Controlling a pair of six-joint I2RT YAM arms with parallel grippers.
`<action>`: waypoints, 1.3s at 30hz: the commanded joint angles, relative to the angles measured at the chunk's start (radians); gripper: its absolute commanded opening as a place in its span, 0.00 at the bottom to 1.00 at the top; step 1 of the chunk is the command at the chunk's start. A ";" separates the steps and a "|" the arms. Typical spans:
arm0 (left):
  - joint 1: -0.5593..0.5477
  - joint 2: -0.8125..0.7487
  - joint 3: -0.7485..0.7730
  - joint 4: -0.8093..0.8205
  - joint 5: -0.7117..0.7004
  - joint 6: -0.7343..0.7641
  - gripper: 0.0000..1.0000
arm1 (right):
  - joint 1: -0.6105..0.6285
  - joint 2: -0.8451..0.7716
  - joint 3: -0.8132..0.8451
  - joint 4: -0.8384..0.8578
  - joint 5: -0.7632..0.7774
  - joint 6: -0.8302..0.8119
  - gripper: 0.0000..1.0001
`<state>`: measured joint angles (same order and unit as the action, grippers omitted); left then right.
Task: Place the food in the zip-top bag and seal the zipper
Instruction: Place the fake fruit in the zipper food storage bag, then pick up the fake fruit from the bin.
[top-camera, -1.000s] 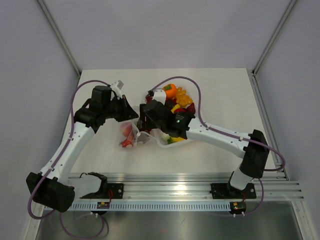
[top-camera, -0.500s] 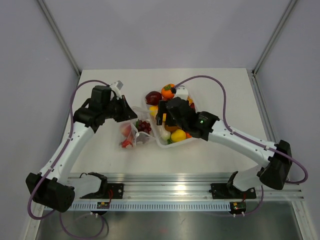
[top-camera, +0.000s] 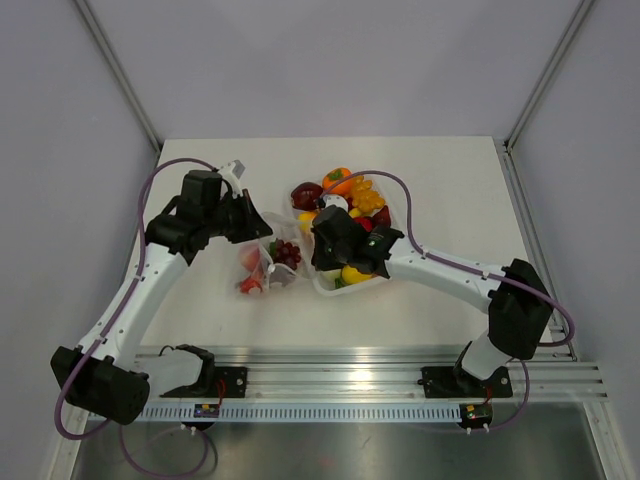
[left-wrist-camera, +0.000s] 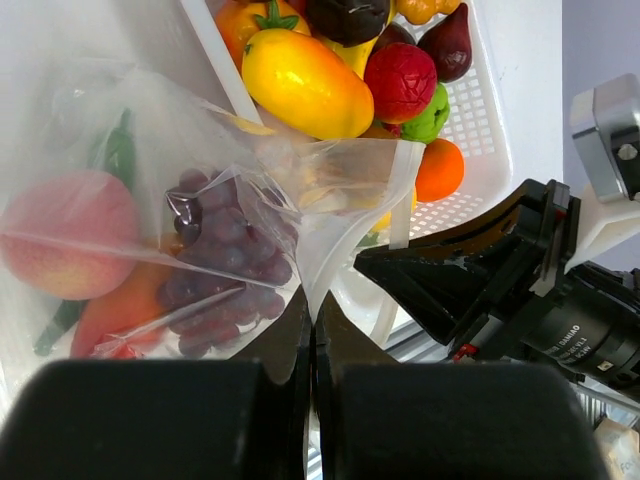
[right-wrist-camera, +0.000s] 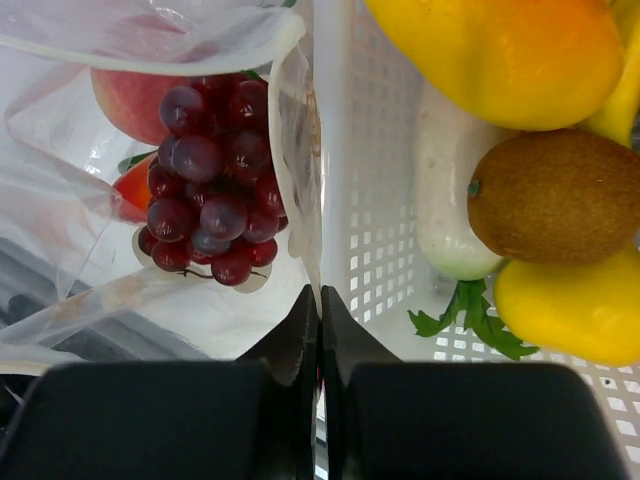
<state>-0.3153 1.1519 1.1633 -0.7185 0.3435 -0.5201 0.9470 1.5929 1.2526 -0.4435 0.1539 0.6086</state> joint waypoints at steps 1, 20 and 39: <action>-0.002 -0.029 0.059 0.016 -0.035 0.031 0.00 | -0.001 0.009 0.059 0.064 -0.036 -0.004 0.01; -0.002 -0.044 0.045 -0.117 -0.225 0.140 0.31 | -0.001 0.068 0.208 0.055 -0.033 -0.047 0.00; -0.002 -0.054 0.067 -0.118 -0.233 0.117 0.00 | -0.001 0.082 0.225 0.014 0.004 -0.062 0.44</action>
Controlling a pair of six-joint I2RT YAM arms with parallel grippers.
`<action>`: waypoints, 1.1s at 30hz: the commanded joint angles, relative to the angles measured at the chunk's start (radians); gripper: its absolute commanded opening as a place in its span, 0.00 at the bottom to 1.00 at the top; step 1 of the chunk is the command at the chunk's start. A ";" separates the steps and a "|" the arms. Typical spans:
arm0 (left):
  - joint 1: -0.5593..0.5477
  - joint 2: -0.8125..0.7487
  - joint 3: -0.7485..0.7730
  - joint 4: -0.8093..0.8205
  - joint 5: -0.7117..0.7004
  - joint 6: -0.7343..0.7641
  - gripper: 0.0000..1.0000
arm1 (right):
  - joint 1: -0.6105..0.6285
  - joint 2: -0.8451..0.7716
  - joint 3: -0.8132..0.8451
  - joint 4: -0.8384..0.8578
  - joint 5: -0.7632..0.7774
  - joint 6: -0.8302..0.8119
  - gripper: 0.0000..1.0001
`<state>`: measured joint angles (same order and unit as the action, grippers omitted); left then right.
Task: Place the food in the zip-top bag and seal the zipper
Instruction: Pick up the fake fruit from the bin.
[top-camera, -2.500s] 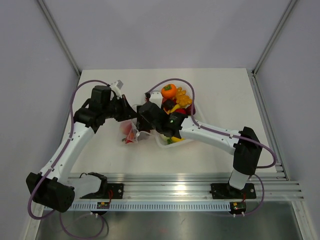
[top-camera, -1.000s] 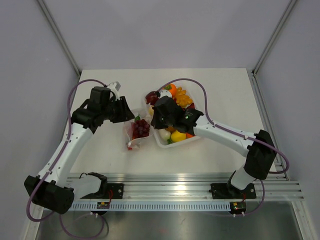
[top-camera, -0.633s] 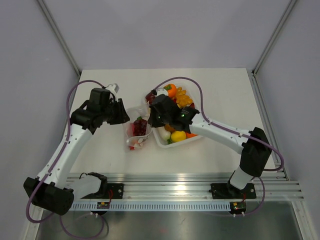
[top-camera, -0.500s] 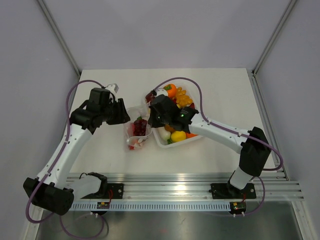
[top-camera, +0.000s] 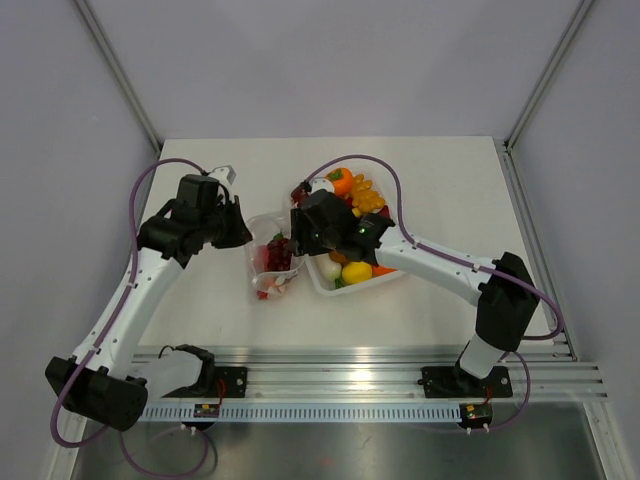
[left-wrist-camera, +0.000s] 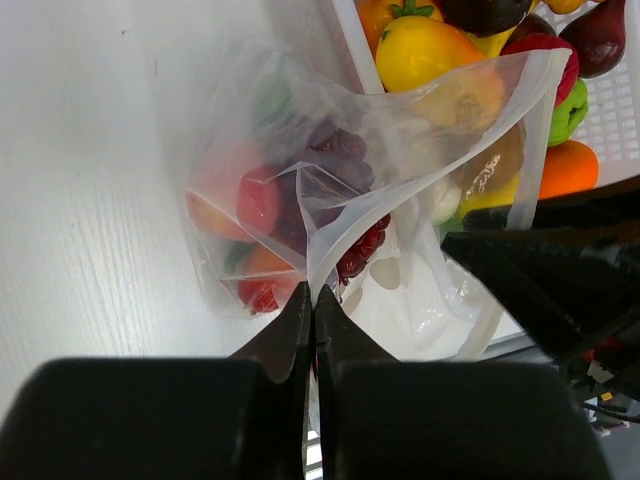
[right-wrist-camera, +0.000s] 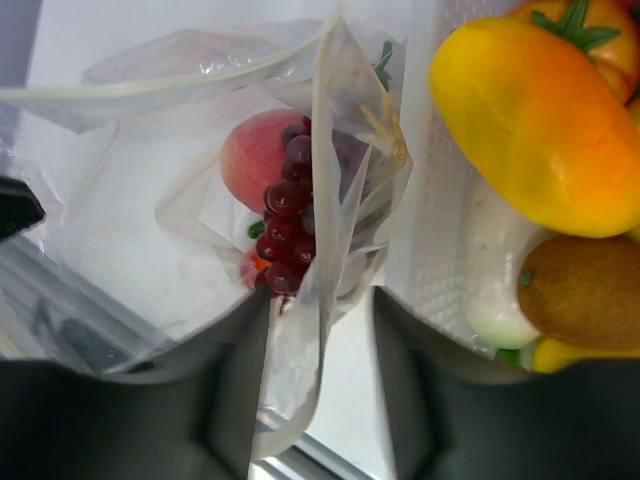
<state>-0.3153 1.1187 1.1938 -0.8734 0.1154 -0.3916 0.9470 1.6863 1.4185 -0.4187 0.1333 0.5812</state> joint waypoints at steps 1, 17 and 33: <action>-0.002 -0.022 0.042 0.037 -0.016 -0.015 0.00 | -0.001 -0.022 0.054 -0.015 0.043 -0.049 0.60; -0.002 -0.023 0.029 0.063 -0.034 -0.058 0.00 | -0.183 -0.238 -0.242 -0.028 0.137 -0.015 0.98; -0.002 -0.033 0.010 0.063 -0.014 -0.052 0.00 | -0.183 -0.043 -0.240 0.072 0.063 -0.053 1.00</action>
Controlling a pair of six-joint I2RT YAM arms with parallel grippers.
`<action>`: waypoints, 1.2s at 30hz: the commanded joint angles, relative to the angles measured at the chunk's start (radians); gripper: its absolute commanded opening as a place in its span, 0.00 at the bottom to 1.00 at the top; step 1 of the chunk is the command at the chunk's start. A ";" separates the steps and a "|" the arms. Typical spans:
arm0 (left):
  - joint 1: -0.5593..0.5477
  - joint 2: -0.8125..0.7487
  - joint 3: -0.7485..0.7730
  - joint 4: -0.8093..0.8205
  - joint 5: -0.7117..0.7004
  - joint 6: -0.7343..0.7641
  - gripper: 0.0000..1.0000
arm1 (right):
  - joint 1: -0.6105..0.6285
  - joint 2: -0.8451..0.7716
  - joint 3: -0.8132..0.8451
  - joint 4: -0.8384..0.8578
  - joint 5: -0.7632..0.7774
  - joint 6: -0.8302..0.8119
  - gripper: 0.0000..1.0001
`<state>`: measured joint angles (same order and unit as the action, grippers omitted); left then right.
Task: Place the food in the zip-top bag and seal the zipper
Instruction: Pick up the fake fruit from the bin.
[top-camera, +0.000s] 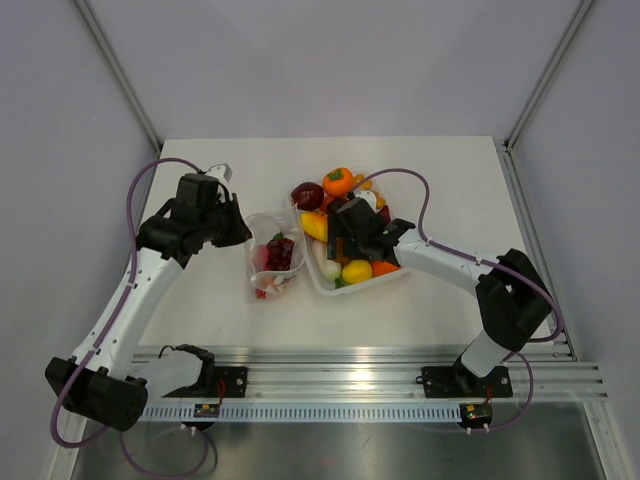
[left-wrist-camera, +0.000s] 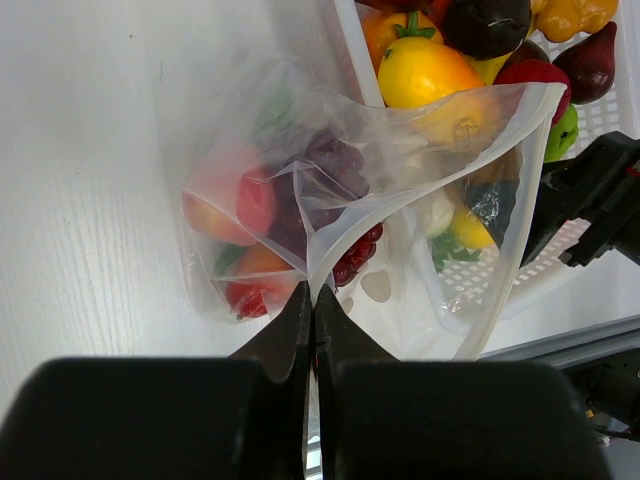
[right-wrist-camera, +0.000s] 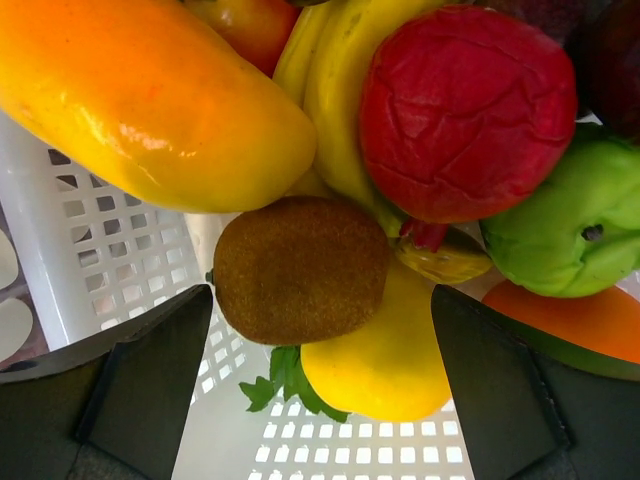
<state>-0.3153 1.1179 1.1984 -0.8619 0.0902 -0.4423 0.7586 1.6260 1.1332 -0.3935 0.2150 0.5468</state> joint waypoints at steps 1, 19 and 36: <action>-0.002 -0.033 0.004 0.054 0.010 -0.001 0.00 | 0.005 0.027 0.048 0.047 -0.022 -0.019 1.00; -0.002 -0.040 -0.014 0.066 0.026 -0.006 0.00 | 0.005 -0.077 -0.010 0.064 -0.031 0.010 0.67; -0.002 -0.018 -0.029 0.089 0.043 -0.010 0.00 | 0.022 -0.302 0.033 0.018 -0.075 -0.007 0.61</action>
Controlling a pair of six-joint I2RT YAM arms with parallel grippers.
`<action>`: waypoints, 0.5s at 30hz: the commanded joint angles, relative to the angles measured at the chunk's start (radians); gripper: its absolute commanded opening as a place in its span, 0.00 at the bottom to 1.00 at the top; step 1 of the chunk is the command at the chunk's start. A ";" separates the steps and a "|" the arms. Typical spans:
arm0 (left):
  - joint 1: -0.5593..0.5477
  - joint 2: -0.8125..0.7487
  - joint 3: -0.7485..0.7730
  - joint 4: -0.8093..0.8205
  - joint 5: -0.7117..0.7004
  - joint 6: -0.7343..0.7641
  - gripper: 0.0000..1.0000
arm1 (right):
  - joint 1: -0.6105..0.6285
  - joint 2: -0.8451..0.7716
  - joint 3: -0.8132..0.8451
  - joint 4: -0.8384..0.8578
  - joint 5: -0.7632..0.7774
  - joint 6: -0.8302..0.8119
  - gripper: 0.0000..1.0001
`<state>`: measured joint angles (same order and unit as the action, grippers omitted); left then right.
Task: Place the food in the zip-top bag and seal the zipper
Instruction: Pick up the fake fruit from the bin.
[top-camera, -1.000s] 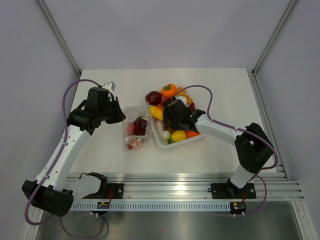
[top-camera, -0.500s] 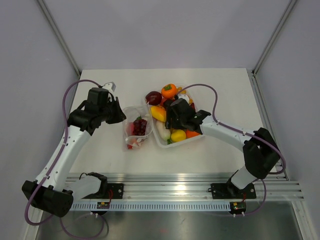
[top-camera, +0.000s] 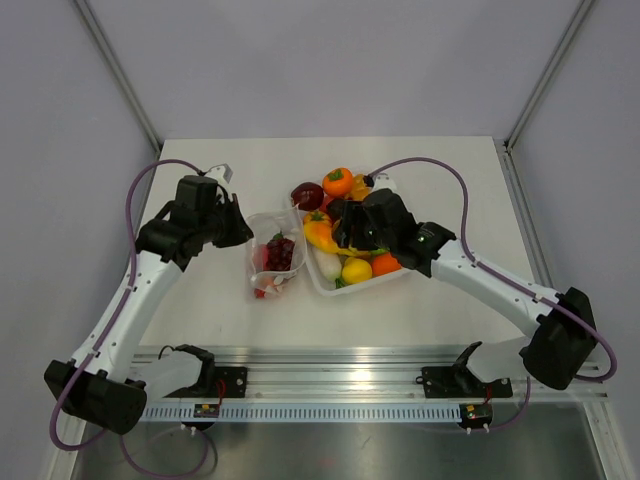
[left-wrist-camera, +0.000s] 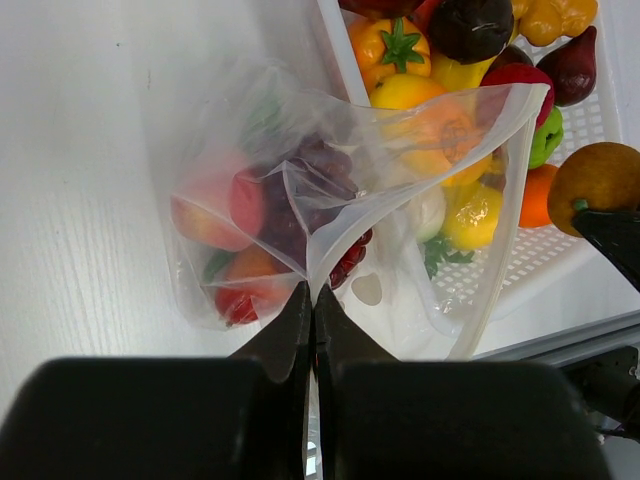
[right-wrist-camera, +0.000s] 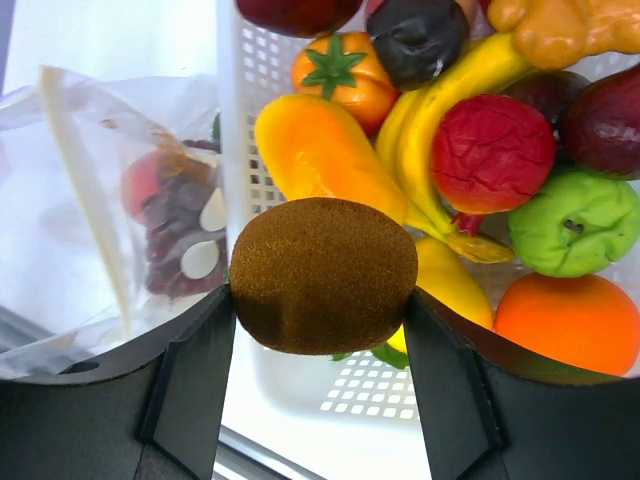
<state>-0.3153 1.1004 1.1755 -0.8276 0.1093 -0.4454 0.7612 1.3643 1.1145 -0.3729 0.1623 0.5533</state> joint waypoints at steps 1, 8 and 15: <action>-0.002 -0.001 -0.008 0.056 0.024 -0.007 0.00 | 0.039 -0.042 0.073 -0.004 -0.021 -0.015 0.61; -0.004 0.015 -0.007 0.062 0.029 -0.012 0.00 | 0.197 0.004 0.226 -0.015 0.037 -0.055 0.61; -0.004 0.004 -0.004 0.058 0.030 -0.013 0.00 | 0.262 0.136 0.343 -0.006 0.008 -0.079 0.62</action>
<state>-0.3153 1.1145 1.1694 -0.8131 0.1204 -0.4465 1.0126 1.4364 1.4082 -0.3908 0.1707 0.5049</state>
